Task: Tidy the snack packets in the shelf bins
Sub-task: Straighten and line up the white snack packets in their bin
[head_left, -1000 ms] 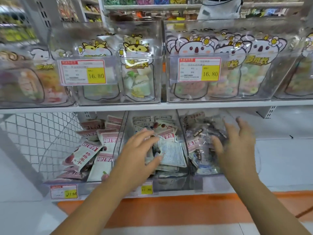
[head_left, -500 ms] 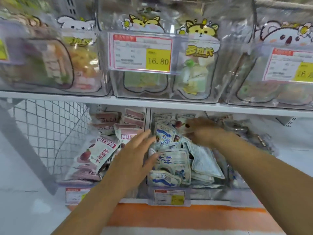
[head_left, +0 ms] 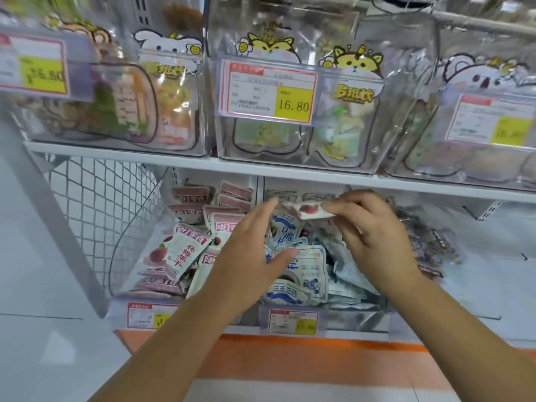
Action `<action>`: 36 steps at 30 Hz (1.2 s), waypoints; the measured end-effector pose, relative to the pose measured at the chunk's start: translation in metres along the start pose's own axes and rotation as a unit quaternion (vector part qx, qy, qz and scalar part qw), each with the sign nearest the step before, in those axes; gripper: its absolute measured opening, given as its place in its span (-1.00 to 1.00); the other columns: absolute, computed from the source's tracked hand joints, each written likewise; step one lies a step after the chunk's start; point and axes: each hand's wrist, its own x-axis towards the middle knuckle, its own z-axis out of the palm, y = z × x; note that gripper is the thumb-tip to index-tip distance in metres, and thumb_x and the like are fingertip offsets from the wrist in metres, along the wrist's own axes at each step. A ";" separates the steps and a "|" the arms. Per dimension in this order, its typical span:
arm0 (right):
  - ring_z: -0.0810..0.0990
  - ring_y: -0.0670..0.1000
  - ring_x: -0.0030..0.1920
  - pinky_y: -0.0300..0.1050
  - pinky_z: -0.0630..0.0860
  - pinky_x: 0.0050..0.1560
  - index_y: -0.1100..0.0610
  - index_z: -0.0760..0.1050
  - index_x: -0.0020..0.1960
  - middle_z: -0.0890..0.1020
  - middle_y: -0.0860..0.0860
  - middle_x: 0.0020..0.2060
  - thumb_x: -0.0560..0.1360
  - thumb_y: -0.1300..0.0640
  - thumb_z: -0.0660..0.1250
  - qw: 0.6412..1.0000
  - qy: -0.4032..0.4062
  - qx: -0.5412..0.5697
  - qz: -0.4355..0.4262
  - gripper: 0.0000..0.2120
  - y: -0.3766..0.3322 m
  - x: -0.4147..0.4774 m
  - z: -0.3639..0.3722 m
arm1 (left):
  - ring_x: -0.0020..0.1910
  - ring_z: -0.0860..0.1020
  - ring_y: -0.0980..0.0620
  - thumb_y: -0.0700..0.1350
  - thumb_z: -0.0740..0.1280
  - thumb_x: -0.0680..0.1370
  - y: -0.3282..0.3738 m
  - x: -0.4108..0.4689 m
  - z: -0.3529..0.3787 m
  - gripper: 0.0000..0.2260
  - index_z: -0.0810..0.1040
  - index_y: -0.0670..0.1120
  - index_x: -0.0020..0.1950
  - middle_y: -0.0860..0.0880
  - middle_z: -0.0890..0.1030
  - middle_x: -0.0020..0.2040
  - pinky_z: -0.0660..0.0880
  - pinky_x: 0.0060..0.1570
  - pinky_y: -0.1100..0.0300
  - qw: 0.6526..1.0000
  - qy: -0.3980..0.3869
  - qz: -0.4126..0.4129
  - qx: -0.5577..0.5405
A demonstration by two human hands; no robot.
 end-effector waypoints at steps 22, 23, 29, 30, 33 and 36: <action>0.51 -0.11 -0.06 -0.47 0.33 0.08 0.09 0.66 0.01 0.65 -0.13 -0.14 0.52 0.12 0.33 0.983 0.146 0.099 0.052 -0.85 -0.083 0.019 0.046 | 0.02 0.59 0.04 0.05 0.39 0.49 -0.078 -0.045 -0.087 -0.64 0.46 0.07 0.27 0.08 0.64 0.04 0.43 -0.08 0.19 0.966 0.091 -0.240 0.034; 0.54 -0.10 0.02 -0.41 0.35 0.18 0.10 0.66 0.03 0.66 -0.10 -0.06 0.52 0.15 0.34 0.983 0.133 0.121 0.026 -0.85 -0.088 0.020 0.051 | 0.07 0.57 0.04 0.03 0.39 0.50 -0.079 -0.047 -0.088 -0.57 0.41 0.07 0.34 0.09 0.60 0.10 0.42 -0.04 0.20 0.968 0.094 -0.230 0.031; 0.09 -0.12 0.48 0.08 -0.06 0.52 -0.12 0.46 0.32 0.39 -0.08 0.41 0.51 -0.36 -0.20 0.955 -0.268 0.116 -0.046 -0.35 -0.102 0.004 0.091 | 0.33 0.32 0.13 -0.03 0.31 0.56 -0.072 -0.049 -0.088 -0.52 0.30 -0.01 0.47 0.01 0.36 0.42 0.19 0.19 0.34 0.975 0.125 -0.167 0.075; 0.03 -0.13 0.50 0.06 -0.11 0.53 -0.15 0.41 0.36 0.33 -0.10 0.44 0.52 -0.34 -0.16 0.954 -0.275 0.120 -0.029 -0.40 -0.100 0.003 0.090 | 0.32 0.31 0.17 -0.03 0.30 0.57 -0.070 -0.048 -0.087 -0.53 0.31 -0.01 0.46 0.03 0.36 0.41 0.16 0.19 0.36 0.975 0.134 -0.154 0.085; 0.03 -0.16 0.51 -0.13 -0.05 0.51 -0.17 0.33 0.41 0.25 -0.20 0.46 0.60 -0.08 0.14 0.956 -0.238 0.154 0.076 -0.62 -0.089 0.008 0.068 | 0.31 0.30 0.23 0.00 0.29 0.57 -0.061 -0.045 -0.082 -0.57 0.35 0.02 0.44 0.08 0.37 0.41 0.16 0.23 0.36 0.981 0.134 -0.110 0.092; 0.08 -0.10 0.50 -0.13 0.02 0.48 -0.21 0.35 0.39 0.29 -0.18 0.45 0.54 -0.12 0.24 0.953 -0.243 0.112 0.140 -0.58 -0.056 -0.001 0.036 | 0.41 0.20 0.25 0.08 0.25 0.58 -0.046 -0.043 -0.063 -0.54 0.29 0.09 0.47 0.20 0.27 0.45 0.09 0.31 0.36 0.993 0.066 -0.067 0.070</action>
